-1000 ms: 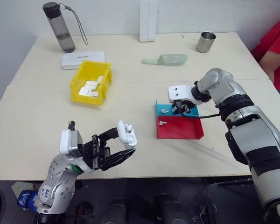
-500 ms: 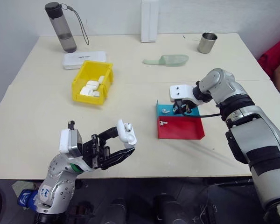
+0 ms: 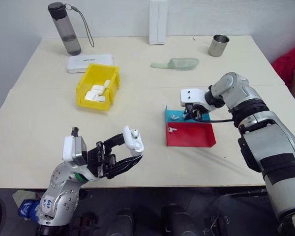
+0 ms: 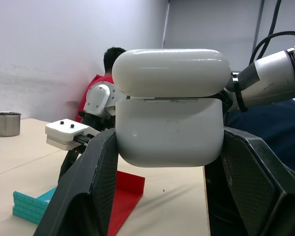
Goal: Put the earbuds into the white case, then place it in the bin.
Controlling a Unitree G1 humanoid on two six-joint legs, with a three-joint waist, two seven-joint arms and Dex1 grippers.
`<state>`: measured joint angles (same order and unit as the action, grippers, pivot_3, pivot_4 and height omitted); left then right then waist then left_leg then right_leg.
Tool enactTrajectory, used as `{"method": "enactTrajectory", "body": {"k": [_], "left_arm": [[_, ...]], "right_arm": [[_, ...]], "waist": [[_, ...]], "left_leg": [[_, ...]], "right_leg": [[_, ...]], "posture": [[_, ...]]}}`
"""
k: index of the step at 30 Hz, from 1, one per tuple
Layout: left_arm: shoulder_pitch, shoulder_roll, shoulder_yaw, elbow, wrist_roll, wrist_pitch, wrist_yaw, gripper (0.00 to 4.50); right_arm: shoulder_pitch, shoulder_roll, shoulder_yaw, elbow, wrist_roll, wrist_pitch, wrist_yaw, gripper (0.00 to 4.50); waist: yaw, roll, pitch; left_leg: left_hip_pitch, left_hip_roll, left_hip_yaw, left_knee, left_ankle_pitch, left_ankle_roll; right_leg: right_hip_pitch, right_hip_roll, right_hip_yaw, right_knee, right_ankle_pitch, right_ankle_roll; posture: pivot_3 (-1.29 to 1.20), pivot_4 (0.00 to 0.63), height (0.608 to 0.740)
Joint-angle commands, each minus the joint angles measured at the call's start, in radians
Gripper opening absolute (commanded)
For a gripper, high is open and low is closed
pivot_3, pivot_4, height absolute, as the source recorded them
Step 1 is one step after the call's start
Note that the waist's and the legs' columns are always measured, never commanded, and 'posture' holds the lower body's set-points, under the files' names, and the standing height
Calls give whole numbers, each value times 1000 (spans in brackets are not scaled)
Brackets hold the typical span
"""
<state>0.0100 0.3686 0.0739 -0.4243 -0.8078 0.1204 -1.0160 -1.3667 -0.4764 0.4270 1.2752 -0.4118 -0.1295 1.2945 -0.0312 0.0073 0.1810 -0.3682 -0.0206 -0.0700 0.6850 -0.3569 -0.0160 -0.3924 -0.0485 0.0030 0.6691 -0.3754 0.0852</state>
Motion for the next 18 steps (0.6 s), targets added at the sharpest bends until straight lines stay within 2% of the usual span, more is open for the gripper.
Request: {"method": "enactTrajectory", "body": {"k": [1,12,15,18], "left_arm": [[9,0,4,-48,-2,-15,2,2735],[-7,-7,4,-35,-10,-15,1,2735],[-34,-20,10,-25,-33,-5,10,2735],[-69,-26,10,-10,-58,9,5,2735]], "right_arm": [[23,-4,10,26,-26,10,-4,594],[21,-20,-43,8,21,3,-3,441],[-4,-60,-126,-32,102,5,55,441],[-7,-112,-232,-104,228,56,189,441]], "waist": [[0,0,0],[0,0,0],[3,0,0],[3,0,0]], "left_leg": [[0,0,0,0,0,0],[0,0,0,0,0,0],[-1,0,0,0,0,0],[-3,0,0,0,0,0]], "right_leg": [[0,0,0,0,0,0],[0,0,0,0,0,0],[-1,0,0,0,0,0],[-2,0,0,0,0,0]], "posture": [[0,150,740],[0,150,740],[0,150,740],[0,150,740]]}}
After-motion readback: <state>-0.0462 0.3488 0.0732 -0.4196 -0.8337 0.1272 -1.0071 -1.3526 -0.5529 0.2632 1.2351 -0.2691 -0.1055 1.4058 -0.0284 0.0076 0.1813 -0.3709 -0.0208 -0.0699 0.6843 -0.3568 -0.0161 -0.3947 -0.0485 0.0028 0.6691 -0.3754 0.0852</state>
